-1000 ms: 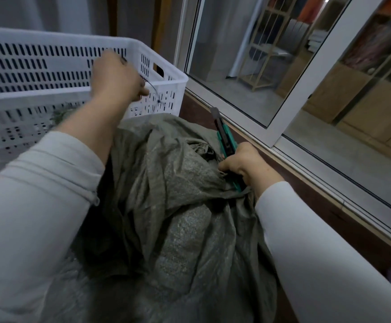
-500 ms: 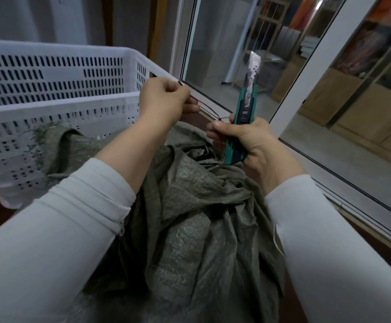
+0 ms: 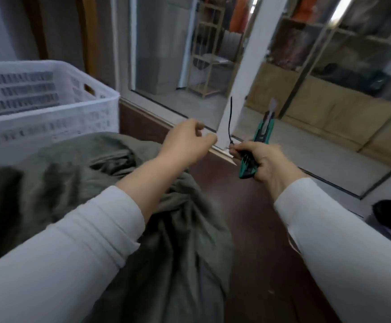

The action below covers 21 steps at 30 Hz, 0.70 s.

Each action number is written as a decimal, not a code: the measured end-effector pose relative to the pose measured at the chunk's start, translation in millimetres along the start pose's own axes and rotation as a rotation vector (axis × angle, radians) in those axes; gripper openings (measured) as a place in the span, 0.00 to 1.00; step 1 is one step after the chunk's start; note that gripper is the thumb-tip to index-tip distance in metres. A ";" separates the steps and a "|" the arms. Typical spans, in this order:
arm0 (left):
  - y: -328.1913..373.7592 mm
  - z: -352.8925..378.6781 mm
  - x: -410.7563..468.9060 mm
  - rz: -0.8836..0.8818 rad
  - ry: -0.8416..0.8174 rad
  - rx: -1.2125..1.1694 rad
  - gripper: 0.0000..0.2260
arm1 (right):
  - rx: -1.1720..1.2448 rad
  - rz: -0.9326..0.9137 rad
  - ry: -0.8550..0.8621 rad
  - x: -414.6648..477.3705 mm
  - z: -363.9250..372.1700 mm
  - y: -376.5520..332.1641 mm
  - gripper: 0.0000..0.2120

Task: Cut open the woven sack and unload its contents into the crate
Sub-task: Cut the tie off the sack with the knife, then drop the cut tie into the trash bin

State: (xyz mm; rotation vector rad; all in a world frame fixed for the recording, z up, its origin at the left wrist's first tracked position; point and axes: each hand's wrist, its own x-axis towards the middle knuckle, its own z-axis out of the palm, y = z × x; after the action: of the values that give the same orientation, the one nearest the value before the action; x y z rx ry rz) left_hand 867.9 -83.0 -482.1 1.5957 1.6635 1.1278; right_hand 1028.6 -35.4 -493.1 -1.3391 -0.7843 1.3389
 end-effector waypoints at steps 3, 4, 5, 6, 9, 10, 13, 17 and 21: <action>27.8 63.2 2.2 -0.009 -0.174 0.057 0.10 | 0.101 0.003 0.131 12.2 -65.2 -1.2 0.15; 36.3 83.5 2.1 -0.003 -0.217 0.075 0.07 | 0.133 -0.001 0.175 15.8 -88.4 -1.7 0.15; 44.6 103.8 2.0 0.006 -0.262 0.092 0.06 | 0.158 -0.009 0.220 19.0 -111.3 -2.6 0.15; 52.5 124.7 2.8 0.019 -0.307 0.103 0.06 | 0.173 -0.017 0.263 21.3 -133.8 -4.4 0.15; 82.4 184.9 4.2 0.052 -0.423 0.164 0.06 | 0.181 -0.044 0.393 26.9 -199.1 -13.4 0.15; 93.5 205.5 4.6 0.070 -0.455 0.178 0.05 | 0.180 -0.053 0.427 28.8 -220.9 -16.8 0.14; 127.8 265.7 0.8 0.134 -0.539 0.218 0.06 | 0.190 -0.085 0.537 35.0 -285.3 -26.4 0.13; 166.6 344.0 -8.4 0.243 -0.654 0.278 0.07 | 0.120 -0.093 0.667 44.8 -371.0 -30.4 0.13; 189.8 410.1 -17.0 0.370 -0.749 0.372 0.10 | 0.097 -0.083 0.784 53.9 -440.3 -31.6 0.12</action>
State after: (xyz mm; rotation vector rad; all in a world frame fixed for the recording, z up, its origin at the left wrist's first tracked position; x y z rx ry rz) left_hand 1316.1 -36.2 -519.3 2.2580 1.1284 0.2699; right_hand 1468.1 -71.3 -550.1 -1.5667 -0.2252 0.6719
